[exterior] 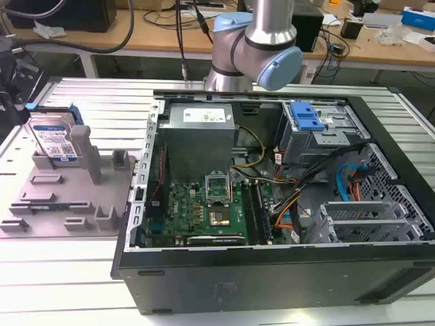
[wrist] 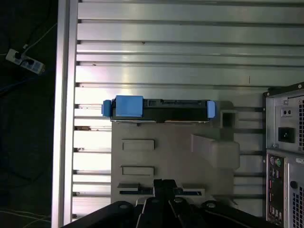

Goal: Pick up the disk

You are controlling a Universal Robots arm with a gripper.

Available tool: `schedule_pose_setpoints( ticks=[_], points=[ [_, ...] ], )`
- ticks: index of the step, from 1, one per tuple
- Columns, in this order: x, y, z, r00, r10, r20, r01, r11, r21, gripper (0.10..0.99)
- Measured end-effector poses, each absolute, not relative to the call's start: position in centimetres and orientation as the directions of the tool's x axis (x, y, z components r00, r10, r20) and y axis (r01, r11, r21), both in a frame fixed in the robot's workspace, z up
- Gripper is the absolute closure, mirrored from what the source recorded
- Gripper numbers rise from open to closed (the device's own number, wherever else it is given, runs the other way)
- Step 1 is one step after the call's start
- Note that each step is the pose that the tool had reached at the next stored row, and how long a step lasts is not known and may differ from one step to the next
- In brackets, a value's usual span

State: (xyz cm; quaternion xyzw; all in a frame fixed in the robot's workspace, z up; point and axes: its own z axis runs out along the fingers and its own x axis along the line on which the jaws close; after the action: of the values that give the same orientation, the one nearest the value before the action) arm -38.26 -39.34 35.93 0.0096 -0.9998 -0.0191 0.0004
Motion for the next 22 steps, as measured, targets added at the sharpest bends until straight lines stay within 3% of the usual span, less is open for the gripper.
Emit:
schedule_pose_setpoints(
  ticks=[15,22],
  points=[
    [-38.26,-39.33,35.93,-0.999,-0.033,0.001,-0.033,0.999,0.038,0.980],
    [-38.25,-39.33,35.75,-0.957,-0.291,0.001,-0.291,0.956,0.038,0.980]
  ],
)
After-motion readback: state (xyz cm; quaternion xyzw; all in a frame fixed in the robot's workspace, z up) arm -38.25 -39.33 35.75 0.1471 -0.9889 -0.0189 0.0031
